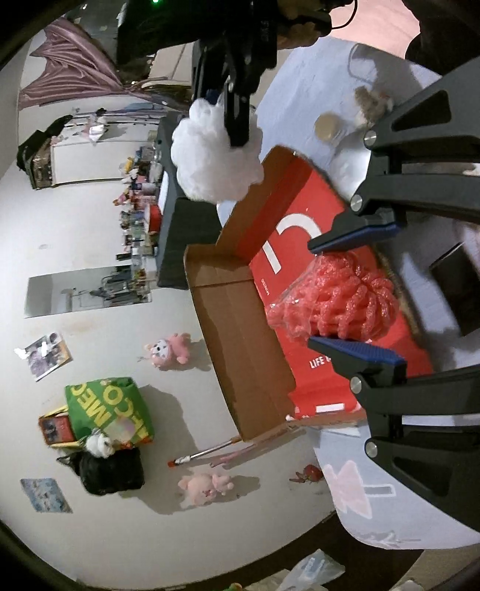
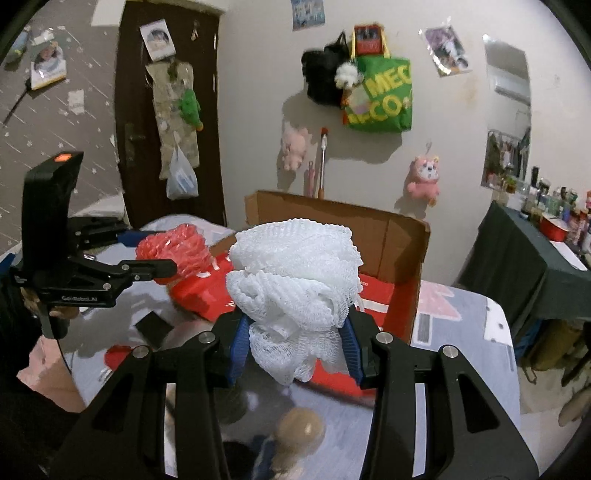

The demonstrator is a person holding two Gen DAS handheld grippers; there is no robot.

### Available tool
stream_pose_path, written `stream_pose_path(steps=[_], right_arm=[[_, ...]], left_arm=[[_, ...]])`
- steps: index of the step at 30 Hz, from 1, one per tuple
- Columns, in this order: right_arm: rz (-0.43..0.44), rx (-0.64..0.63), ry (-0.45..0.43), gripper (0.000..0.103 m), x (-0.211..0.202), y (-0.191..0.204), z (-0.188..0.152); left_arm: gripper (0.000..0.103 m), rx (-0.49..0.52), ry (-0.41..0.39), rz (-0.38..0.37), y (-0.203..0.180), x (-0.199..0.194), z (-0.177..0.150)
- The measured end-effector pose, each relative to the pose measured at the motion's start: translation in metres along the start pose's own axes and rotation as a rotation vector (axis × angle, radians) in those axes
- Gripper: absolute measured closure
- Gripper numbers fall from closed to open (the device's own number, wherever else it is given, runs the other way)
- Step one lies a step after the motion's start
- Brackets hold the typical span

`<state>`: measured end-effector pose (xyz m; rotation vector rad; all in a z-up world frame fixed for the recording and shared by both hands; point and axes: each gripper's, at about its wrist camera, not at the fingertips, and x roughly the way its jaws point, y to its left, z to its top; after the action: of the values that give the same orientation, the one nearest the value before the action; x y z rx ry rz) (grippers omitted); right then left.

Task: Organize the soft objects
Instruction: 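Carry both sponges into the red-lined box and open both tools to release them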

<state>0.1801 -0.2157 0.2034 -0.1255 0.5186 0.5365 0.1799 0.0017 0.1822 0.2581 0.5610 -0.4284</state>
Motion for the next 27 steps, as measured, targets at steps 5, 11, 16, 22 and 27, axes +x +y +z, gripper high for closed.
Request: stream_pose_path(steps=[5, 11, 16, 22, 27], right_arm=[[-0.013, 0.001, 0.099, 0.062, 0.061, -0.02, 0.029], [-0.023, 0.021, 0.204, 0.062, 0.132, -0.041, 0.045], [-0.058, 0.05, 0.299, 0.062, 0.189, -0.06, 0.049], [-0.078, 0.072, 0.367, 0.062, 0.228, -0.07, 0.048], [-0.112, 0.064, 0.413, 0.062, 0.257, -0.075, 0.043]], left_arm=[[0.056, 0.028, 0.071, -0.006, 0.011, 0.048, 0.022], [0.056, 0.058, 0.155, 0.0, 0.019, 0.109, 0.038], [0.056, 0.055, 0.21, 0.033, 0.033, 0.155, 0.047], [0.055, 0.045, 0.263, 0.065, 0.048, 0.2, 0.046], [0.055, 0.032, 0.31, 0.095, 0.055, 0.229, 0.04]])
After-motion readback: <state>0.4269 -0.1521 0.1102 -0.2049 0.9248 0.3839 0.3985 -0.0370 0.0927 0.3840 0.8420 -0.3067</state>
